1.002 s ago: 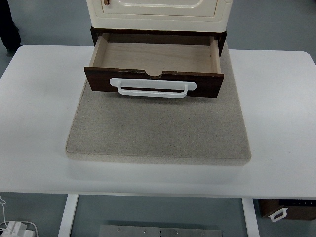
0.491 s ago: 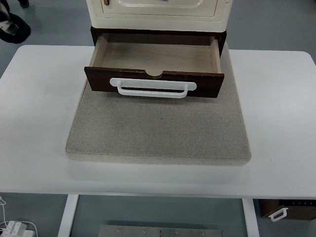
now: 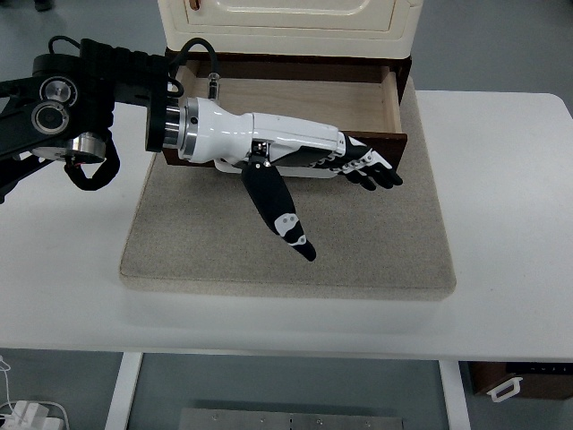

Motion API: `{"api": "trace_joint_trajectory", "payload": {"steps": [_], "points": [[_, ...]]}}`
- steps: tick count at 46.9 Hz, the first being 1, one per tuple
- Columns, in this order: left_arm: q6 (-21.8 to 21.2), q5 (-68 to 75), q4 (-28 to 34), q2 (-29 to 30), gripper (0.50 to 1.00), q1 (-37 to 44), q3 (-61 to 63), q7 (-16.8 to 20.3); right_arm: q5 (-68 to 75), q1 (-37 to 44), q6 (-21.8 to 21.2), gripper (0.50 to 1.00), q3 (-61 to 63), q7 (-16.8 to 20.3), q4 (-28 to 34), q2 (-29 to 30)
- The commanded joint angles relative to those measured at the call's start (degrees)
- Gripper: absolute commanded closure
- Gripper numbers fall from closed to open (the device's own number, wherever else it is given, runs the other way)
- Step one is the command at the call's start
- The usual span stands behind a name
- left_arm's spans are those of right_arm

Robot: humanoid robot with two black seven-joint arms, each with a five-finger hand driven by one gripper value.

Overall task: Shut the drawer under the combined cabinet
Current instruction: 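Swing the left hand over the drawer and lower it in front of the drawer face, then push the drawer front with the left hand toward the cabinet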

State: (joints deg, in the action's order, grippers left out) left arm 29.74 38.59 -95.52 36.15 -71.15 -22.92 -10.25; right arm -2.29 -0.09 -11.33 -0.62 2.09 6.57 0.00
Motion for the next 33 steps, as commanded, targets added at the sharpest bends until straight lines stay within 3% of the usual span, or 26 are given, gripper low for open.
{"api": "trace_joint_trajectory", "payload": {"steps": [1, 8, 22, 28, 33], "points": [[2.69, 0.00, 0.07, -0.46, 0.500, 0.14, 0.60, -3.63, 0.01, 0.00, 0.00, 0.548, 0.00, -0.07, 0.02, 0.00], [5.24, -0.26, 0.24, -0.73, 0.500, 0.31, 2.00, -8.82, 0.01, 0.00, 0.00, 0.548, 0.00, -0.07, 0.02, 0.00], [5.26, -1.32, 2.35, -2.22, 0.500, 0.49, 3.32, -19.01, 0.01, 0.00, 0.00, 0.548, 0.00, -0.07, 0.02, 0.00], [5.26, -2.11, 4.54, -3.45, 0.500, 0.40, 3.50, -22.44, 0.01, 0.00, 0.00, 0.548, 0.00, -0.07, -0.07, 0.00], [5.26, -2.11, 7.35, -4.68, 0.500, 0.14, 3.67, -23.24, 0.01, 0.00, 0.00, 0.548, 0.00, -0.07, 0.02, 0.00]]}}
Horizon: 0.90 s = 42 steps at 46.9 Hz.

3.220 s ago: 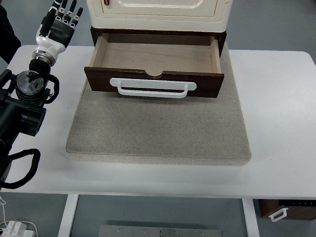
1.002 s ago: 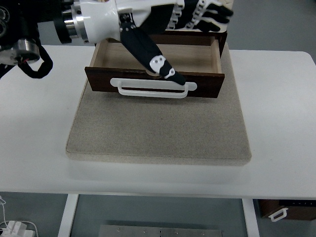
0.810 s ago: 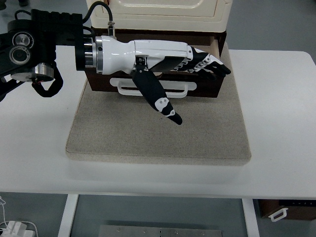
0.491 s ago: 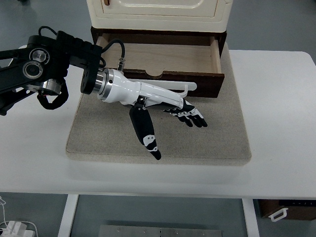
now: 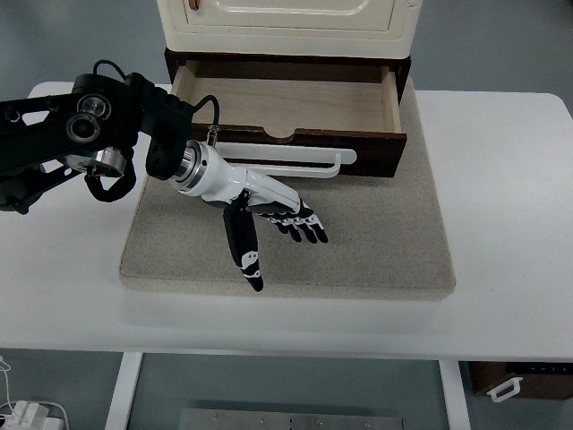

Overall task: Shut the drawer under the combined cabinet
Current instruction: 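Push the drawer front with the left hand toward the cabinet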

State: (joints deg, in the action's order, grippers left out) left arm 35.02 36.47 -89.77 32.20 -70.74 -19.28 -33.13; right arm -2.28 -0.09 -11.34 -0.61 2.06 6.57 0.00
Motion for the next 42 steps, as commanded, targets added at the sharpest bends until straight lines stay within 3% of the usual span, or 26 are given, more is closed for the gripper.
{"api": "trace_joint_trajectory", "payload": {"steps": [1, 42], "points": [[-0.02, 0.01, 2.06, -1.00, 0.500, -0.28, 0.03, -0.36, -0.01, 0.00, 0.00, 0.548, 0.00, -0.04, 0.02, 0.00], [-0.02, 1.24, 16.47, -6.01, 0.500, -3.09, -0.59, -0.09, -0.01, 0.00, 0.00, 0.548, 0.00, 0.05, 0.02, 0.00]]}}
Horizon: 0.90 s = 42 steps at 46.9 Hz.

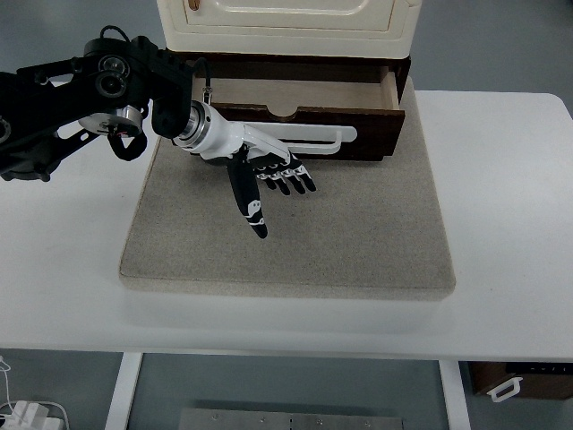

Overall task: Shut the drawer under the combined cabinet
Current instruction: 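Push the drawer front with the left hand toward the cabinet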

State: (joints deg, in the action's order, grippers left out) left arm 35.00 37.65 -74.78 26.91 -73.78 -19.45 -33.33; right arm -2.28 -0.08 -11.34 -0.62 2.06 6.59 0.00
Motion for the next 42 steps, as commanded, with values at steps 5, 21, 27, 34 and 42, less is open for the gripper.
{"api": "trace_joint_trajectory", "payload": {"steps": [5, 21, 27, 34, 42], "points": [[0.00, 0.40, 3.68, -1.51, 0.500, -0.84, -0.59, 0.19, 0.00, 0.00, 0.00, 0.548, 0.00, -0.04, 0.00, 0.00], [-2.04, 0.76, 7.81, -2.38, 0.500, -1.28, -0.67, 0.98, 0.00, 0.00, 0.00, 0.548, 0.00, -0.04, 0.00, 0.00], [-2.92, 1.28, 9.13, -2.56, 0.500, -1.36, -0.76, 1.16, 0.00, 0.00, 0.00, 0.548, 0.00, 0.04, 0.00, 0.00], [-6.43, 1.81, 10.88, -3.35, 0.500, -1.72, -0.67, 2.04, 0.00, 0.00, 0.00, 0.548, 0.00, 0.05, 0.00, 0.00], [-7.57, 2.16, 12.82, -3.70, 0.500, -1.72, -0.76, 2.83, 0.00, 0.00, 0.00, 0.548, 0.00, -0.04, 0.00, 0.00]]}}
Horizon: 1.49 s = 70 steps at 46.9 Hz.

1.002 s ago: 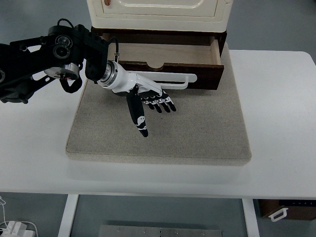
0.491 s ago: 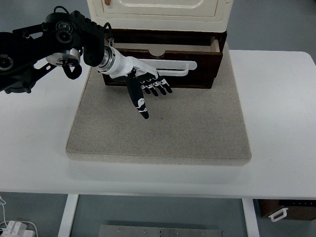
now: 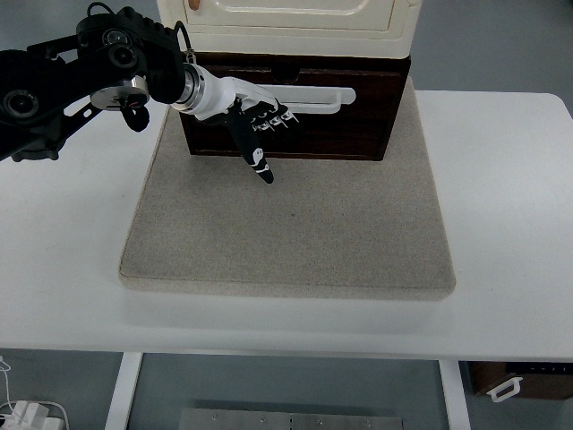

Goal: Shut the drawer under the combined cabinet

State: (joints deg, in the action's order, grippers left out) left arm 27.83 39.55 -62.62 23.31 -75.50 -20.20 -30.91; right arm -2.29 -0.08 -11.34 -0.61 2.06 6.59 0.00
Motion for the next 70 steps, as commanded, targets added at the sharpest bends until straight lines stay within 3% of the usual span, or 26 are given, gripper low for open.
{"api": "trace_joint_trajectory", "payload": {"steps": [1, 8, 19, 38, 52, 64, 70], "points": [[-0.66, 0.35, 0.83, -0.10, 0.500, 0.01, -0.01, 0.58, 0.01, -0.01, 0.00, 0.548, 0.00, -0.04, 0.00, 0.00], [-3.48, 0.52, 2.24, -0.37, 0.500, 0.01, 0.07, 1.29, 0.01, -0.01, 0.00, 0.548, 0.00, 0.05, -0.08, 0.00], [-3.74, 1.49, 3.38, -0.37, 0.500, 0.01, 0.07, 1.73, 0.01, -0.01, 0.00, 0.548, 0.00, 0.05, 0.00, 0.00], [0.56, 0.44, -4.08, -0.54, 0.500, 0.44, -0.19, 2.69, 0.01, -0.01, 0.00, 0.548, 0.00, 0.05, -0.09, 0.00], [2.94, -2.72, -7.69, -0.45, 0.500, 0.44, -11.96, 11.04, 0.01, -0.01, 0.00, 0.548, 0.00, -0.04, 0.00, 0.00], [2.94, -9.32, -6.73, -0.28, 0.500, 0.71, -26.81, 20.70, 0.01, -0.01, 0.00, 0.548, 0.00, -0.04, 0.00, 0.00], [2.76, -11.87, -4.09, 0.16, 0.500, 0.88, -34.37, 23.52, 0.01, -0.01, 0.00, 0.548, 0.00, -0.04, 0.00, 0.00]]}}
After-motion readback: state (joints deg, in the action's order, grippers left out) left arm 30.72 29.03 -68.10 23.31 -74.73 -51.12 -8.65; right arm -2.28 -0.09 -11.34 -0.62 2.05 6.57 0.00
